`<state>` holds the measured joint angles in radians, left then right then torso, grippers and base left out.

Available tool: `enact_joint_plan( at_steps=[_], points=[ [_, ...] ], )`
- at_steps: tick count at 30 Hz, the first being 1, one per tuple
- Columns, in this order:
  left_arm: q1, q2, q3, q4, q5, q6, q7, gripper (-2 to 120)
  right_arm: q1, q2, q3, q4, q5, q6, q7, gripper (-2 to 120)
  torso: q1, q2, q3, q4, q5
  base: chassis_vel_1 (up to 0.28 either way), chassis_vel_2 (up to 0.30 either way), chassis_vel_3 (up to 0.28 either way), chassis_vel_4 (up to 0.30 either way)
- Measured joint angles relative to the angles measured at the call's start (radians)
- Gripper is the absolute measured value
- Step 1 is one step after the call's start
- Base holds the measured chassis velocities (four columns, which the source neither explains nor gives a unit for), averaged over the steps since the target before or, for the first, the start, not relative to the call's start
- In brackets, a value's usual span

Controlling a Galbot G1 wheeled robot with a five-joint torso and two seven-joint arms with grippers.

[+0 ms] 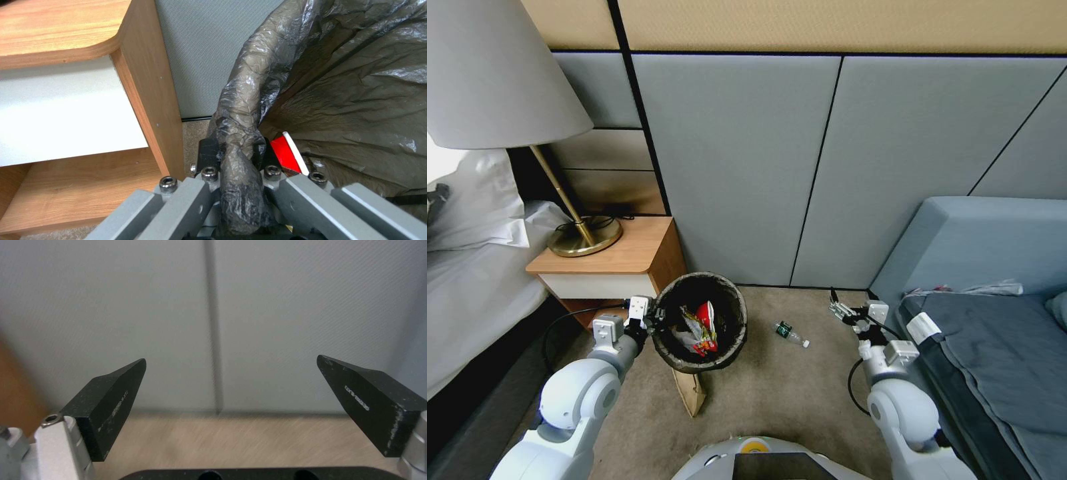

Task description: Pick up the trash bin, then pick up the garbage from the floor and place it into the trash bin.

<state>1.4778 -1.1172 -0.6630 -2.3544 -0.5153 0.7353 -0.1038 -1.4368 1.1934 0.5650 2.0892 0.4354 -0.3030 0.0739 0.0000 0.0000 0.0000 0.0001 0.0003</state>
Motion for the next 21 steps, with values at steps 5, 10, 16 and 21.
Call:
enact_joint_plan(
  at_steps=[5, 10, 16, 21],
  points=[
    [0.003, 0.001, -0.001, -0.007, -0.001, 0.0, -0.002, 1, 0.084, -0.137, -0.058, -0.124, 0.087, -0.044, -0.053, 100, 0.0, 0.0, 0.0, -0.0001, -0.0002, 0.0, 0.0, 0.0, 0.0],
    [0.005, 0.0, -0.001, -0.013, -0.002, 0.0, -0.004, 1, 0.19, -0.215, -0.129, -0.256, 0.133, -0.077, -0.116, 100, 0.0, 0.0, 0.0, -0.0001, -0.0001, 0.0, 0.0, 0.0, 0.0],
    [0.005, 0.0, -0.002, -0.016, -0.002, 0.0, -0.006, 1, 0.276, -0.24, -0.192, -0.355, 0.15, -0.081, -0.171, 100, 0.0, 0.0, 0.0, 0.0, -0.0001, 0.0, 0.0, 0.0, 0.0],
    [0.005, -0.001, -0.002, -0.021, -0.004, 0.0, -0.011, 1, 0.402, -0.254, -0.31, -0.543, 0.155, -0.084, -0.286, 100, 0.0, 0.0, 0.0, -0.0001, 0.0004, 0.0, 0.0, 0.0, 0.0]
  ],
)
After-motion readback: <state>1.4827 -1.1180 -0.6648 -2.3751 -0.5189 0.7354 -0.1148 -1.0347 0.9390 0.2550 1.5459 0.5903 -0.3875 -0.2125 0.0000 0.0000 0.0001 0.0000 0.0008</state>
